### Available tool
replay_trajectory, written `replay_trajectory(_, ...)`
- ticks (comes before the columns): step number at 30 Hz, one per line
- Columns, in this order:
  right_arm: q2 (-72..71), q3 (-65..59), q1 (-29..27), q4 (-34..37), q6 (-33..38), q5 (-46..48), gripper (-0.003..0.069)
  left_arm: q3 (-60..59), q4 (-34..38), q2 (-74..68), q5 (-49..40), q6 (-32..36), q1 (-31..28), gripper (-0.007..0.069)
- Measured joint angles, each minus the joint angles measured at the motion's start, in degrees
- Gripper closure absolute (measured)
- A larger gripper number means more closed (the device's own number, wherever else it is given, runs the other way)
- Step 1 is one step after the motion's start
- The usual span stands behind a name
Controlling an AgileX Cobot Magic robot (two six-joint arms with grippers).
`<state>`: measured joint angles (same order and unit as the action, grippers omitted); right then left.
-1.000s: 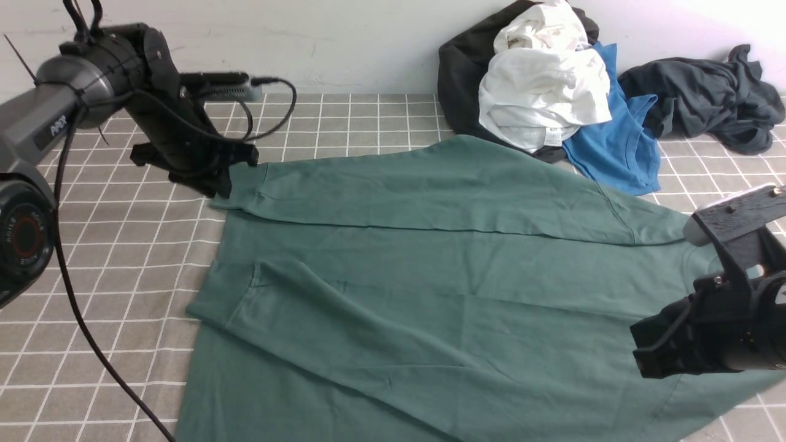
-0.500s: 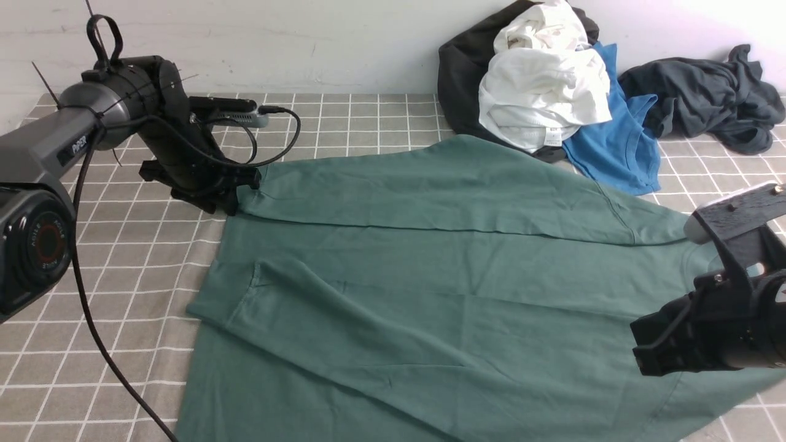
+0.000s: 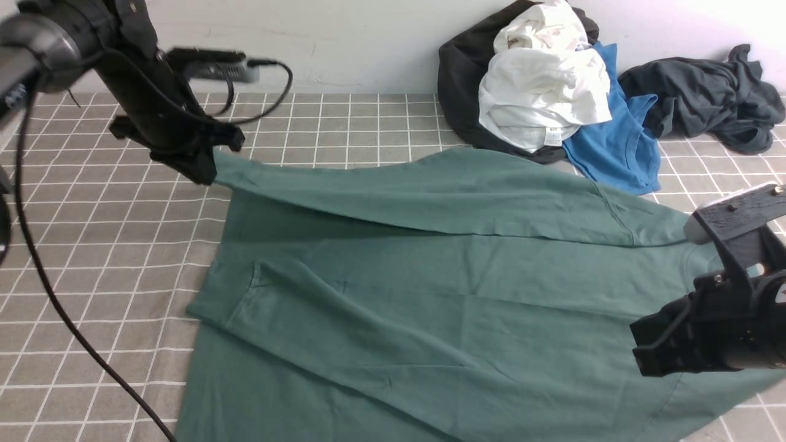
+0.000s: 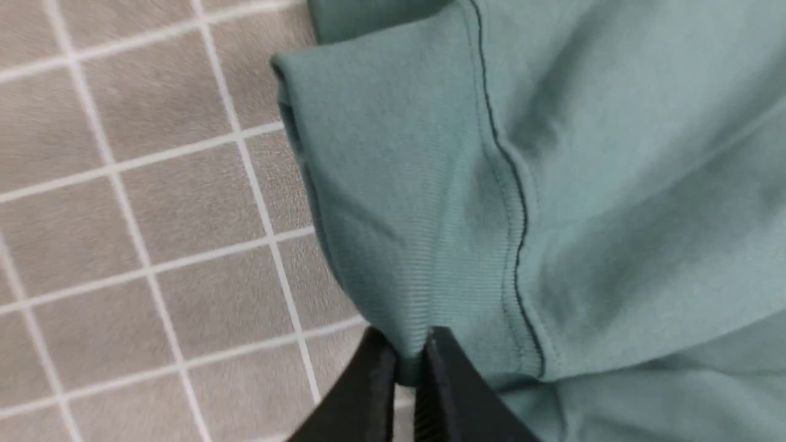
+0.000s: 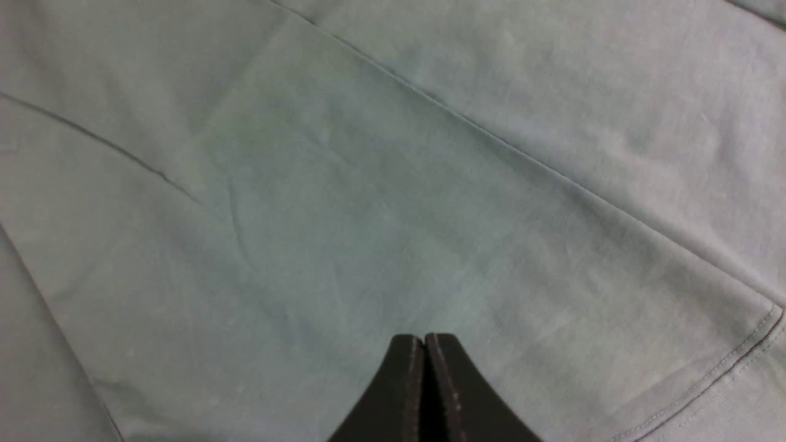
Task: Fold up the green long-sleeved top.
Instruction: Use the left arm to drag and drop the cuff onto the cuff closest to the left arm
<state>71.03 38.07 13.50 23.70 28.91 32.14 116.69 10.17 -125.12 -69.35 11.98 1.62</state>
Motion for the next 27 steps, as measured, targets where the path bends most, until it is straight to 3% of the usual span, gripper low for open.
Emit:
replay_trajectory(13, 0.00, 0.00, 0.00, 0.32, 1.28, 2.12, 0.0669, -40.78, 0.10, 24.91, 0.28, -0.49, 5.18, 0.0609)
replay_trajectory(20, 0.00, 0.00, 0.00, 1.30, 1.33, 2.31, 0.0669, -49.32, -0.23, 26.07, 5.20, -0.49, 5.24, 0.0596)
replay_trajectory(24, 0.00, 0.00, 0.00, 1.30, 1.45, 2.52, 0.0669, -49.52, -0.29, 26.38, 5.14, -0.38, 5.24, 0.0533)
replay_trajectory(27, 0.00, 0.07, 0.00, 1.30, 1.45, 2.96, 0.0667, -50.07, -0.44, 27.80, 4.61, -0.49, 5.58, 0.0428)
